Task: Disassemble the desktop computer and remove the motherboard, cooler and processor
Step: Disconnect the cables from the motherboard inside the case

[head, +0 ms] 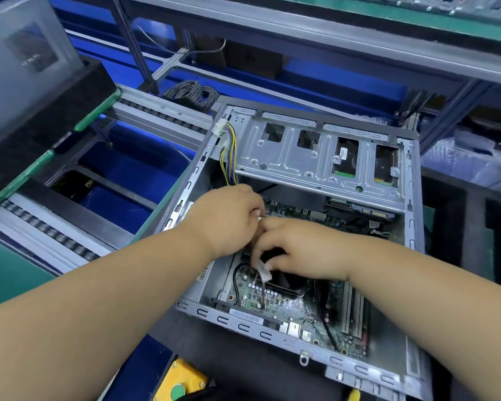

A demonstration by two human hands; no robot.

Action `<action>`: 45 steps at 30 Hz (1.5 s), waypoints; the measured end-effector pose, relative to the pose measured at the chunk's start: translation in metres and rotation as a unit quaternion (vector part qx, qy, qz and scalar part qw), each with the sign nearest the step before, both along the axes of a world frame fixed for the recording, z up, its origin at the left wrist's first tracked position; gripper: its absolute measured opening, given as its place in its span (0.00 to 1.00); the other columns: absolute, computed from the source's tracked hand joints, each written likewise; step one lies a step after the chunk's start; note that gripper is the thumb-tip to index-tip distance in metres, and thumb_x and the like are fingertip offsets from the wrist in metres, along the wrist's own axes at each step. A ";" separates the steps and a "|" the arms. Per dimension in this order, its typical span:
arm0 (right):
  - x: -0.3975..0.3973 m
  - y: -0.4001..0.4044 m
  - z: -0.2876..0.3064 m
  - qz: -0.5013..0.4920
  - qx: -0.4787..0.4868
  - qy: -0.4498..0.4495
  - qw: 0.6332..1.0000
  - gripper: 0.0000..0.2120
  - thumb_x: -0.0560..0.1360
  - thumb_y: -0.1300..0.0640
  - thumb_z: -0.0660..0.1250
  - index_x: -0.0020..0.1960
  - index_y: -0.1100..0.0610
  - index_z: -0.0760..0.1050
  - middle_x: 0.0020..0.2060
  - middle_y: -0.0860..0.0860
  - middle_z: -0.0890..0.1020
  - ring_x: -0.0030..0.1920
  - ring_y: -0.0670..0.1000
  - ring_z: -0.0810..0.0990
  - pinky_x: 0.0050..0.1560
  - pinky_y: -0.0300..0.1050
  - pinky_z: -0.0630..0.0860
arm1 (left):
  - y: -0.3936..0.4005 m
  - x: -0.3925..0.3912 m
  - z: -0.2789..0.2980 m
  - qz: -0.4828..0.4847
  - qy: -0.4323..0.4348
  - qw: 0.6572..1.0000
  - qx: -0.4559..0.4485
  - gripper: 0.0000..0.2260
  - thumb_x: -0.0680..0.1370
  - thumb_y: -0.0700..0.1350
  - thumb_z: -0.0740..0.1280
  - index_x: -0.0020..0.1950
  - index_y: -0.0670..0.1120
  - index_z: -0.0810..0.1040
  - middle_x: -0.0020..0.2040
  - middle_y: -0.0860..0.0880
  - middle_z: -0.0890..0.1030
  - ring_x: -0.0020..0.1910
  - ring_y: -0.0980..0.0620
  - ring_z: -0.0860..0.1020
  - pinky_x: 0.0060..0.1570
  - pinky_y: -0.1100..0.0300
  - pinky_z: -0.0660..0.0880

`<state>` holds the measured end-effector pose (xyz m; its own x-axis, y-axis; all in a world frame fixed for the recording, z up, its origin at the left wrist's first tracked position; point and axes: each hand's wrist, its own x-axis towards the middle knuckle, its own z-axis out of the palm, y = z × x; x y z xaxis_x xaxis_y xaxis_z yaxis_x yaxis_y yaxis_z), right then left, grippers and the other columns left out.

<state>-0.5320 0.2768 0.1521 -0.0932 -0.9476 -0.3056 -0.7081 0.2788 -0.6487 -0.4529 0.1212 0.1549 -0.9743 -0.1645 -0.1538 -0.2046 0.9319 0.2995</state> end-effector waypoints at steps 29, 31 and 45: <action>0.029 0.051 -0.020 -0.012 0.347 0.023 0.937 0.20 0.78 0.59 0.64 0.67 0.42 0.74 0.21 0.35 0.76 0.39 0.45 0.84 0.44 0.35 0.76 | -0.004 0.001 -0.006 -0.050 -0.010 0.999 -0.015 0.07 0.76 0.57 0.63 0.48 0.58 0.79 0.49 0.58 0.77 0.49 0.54 0.76 0.48 0.56 0.76; 0.033 0.050 -0.020 0.001 0.335 0.053 0.941 0.19 0.76 0.56 0.68 0.65 0.42 0.76 0.22 0.31 0.76 0.40 0.46 0.83 0.42 0.35 0.74 | -0.004 0.001 -0.005 -0.050 -0.013 0.999 -0.013 0.07 0.76 0.57 0.63 0.48 0.58 0.79 0.50 0.57 0.77 0.49 0.54 0.77 0.49 0.55 0.76; 0.043 0.052 -0.025 0.059 0.266 0.299 0.915 0.06 0.73 0.61 0.63 0.45 0.55 0.79 0.33 0.51 0.75 0.36 0.57 0.75 0.33 0.40 0.68 | -0.006 -0.001 -0.011 -0.047 -0.007 0.999 -0.008 0.07 0.75 0.55 0.63 0.43 0.56 0.79 0.44 0.56 0.76 0.44 0.54 0.77 0.45 0.57 0.77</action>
<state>-0.4895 0.3289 0.1267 -0.3006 -0.6942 -0.6540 -0.9377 0.3404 0.0696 -0.4535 0.1153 0.1436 -0.9833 -0.0750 -0.1657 -0.1201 0.9518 0.2821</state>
